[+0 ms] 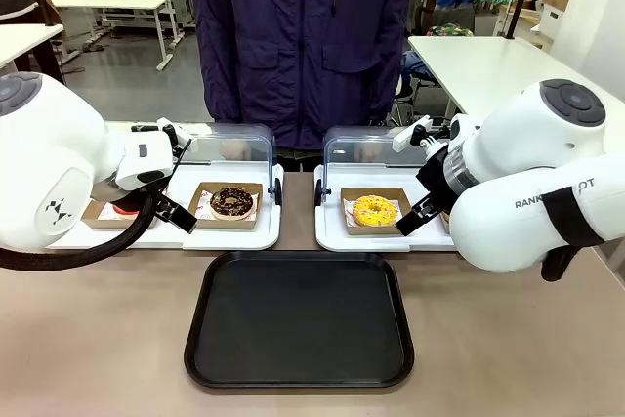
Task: Move the third donut from the left to the tray.
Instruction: Pick up the Paper togo box containing the Donut indicated by the person and place it on the Handle tray.
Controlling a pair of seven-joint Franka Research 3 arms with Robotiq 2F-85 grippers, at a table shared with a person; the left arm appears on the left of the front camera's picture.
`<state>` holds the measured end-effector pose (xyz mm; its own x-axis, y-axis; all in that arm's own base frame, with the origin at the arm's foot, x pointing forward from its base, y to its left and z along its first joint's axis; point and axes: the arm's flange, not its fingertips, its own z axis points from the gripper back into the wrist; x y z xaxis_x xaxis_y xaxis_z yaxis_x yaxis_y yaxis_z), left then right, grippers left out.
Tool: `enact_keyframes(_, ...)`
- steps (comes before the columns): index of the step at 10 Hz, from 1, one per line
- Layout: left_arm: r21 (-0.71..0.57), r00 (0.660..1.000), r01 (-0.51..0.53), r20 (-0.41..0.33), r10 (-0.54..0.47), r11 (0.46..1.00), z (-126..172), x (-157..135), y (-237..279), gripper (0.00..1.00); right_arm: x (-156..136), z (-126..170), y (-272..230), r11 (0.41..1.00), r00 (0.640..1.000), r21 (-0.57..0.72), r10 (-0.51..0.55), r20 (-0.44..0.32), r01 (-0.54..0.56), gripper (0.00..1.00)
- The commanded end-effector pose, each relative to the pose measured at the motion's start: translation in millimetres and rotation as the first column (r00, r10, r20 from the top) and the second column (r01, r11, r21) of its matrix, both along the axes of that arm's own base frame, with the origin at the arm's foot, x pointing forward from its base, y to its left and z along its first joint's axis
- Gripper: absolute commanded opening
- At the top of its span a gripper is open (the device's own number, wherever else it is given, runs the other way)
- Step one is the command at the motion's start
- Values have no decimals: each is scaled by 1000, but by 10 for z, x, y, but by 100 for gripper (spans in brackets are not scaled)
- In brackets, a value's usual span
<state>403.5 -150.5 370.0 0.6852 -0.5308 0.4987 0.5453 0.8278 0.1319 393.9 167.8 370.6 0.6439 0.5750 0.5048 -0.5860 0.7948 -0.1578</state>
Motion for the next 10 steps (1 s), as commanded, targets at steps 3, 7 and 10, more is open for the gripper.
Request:
enact_keyframes(3, -76, 998, 51, -20, -52, 996, 858, 273, 444, 100, 90, 1002, -338, 995, 999, 94, 35, 0, -35, 100)
enact_keyframes(7, -318, 936, 300, -83, -342, 899, 1615, 555, 1555, 100, -289, 1982, -1739, 928, 985, 329, 156, 77, -172, 100)
enact_keyframes(10, -420, 877, 453, 53, -477, 786, 1615, 365, 2478, 100, -644, 1881, -2851, 860, 954, 417, 238, 179, -293, 100)
